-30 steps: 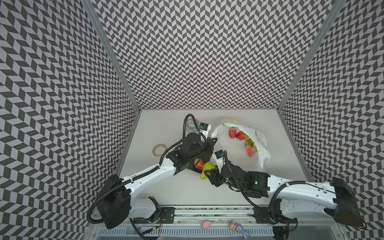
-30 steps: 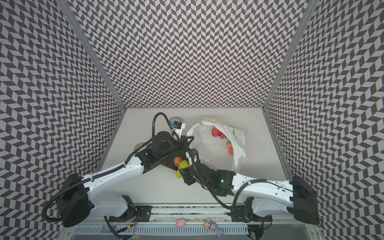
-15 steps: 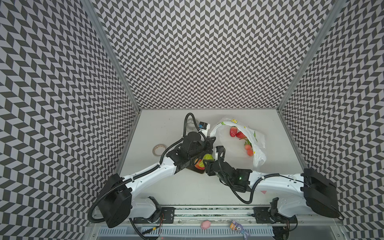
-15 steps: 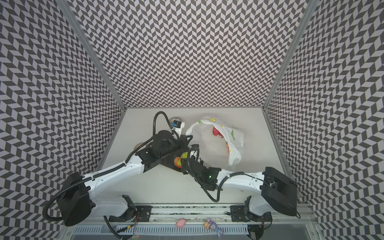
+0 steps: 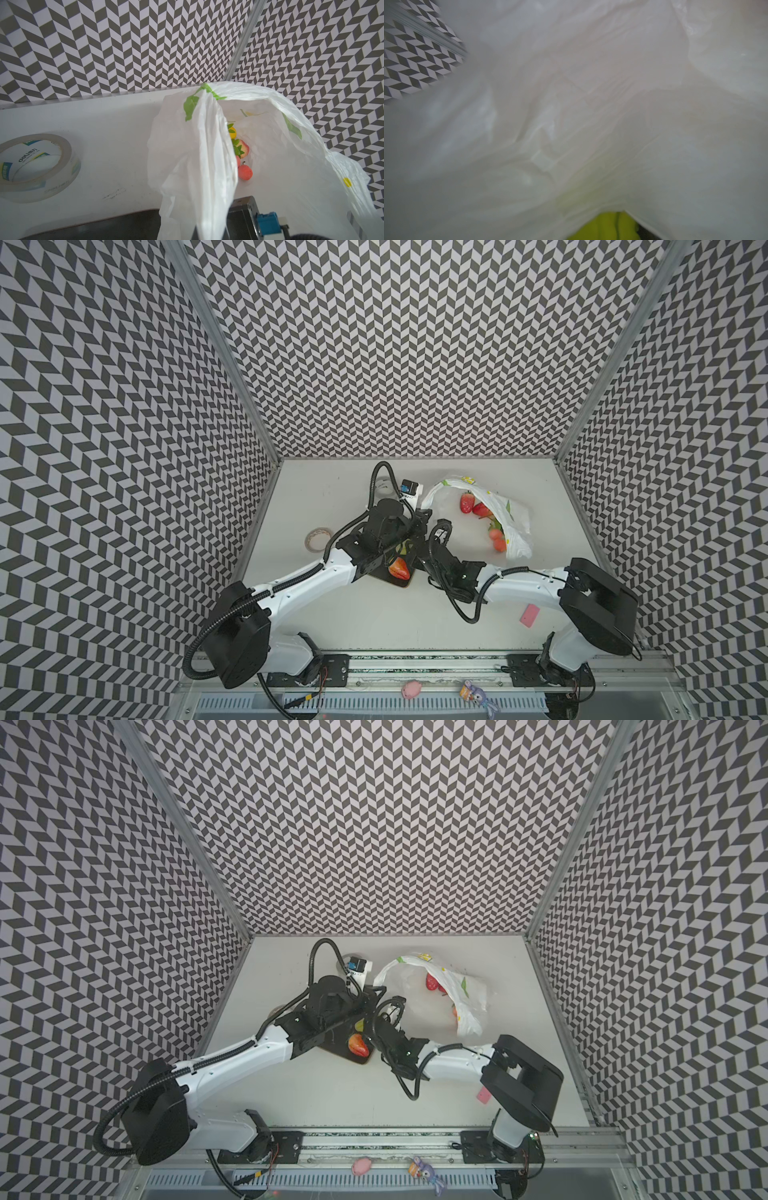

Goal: Take the fake fruits out of the plastic bag
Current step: 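Carry the green pear out of the bag toward the black pad with the right gripper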

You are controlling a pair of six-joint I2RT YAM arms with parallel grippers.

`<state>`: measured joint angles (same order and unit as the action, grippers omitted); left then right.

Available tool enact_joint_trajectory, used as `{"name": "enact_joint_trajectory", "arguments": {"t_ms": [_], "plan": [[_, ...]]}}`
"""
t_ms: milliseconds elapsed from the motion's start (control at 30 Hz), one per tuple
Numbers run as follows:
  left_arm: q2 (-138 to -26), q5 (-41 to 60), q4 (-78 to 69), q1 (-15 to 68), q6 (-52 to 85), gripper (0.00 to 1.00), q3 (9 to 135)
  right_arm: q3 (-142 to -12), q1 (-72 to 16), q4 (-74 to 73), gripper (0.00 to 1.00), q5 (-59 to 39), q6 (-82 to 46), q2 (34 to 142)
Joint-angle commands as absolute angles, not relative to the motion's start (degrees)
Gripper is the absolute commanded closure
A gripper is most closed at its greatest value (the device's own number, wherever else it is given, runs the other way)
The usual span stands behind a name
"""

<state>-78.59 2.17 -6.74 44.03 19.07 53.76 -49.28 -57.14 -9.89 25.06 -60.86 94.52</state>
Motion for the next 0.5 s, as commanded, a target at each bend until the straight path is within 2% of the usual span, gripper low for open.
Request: {"name": "enact_joint_trajectory", "arguments": {"t_ms": [0,467], "plan": [[-79.0,3.9,-7.4,44.8,19.0,1.00,55.6,-51.5,-55.8,-11.5,0.62,24.3,-65.7,97.6],[-78.0,4.0,-7.5,44.9,19.5,1.00,55.6,-56.6,-53.5,-6.9,0.58,18.7,-67.0,107.1]]}}
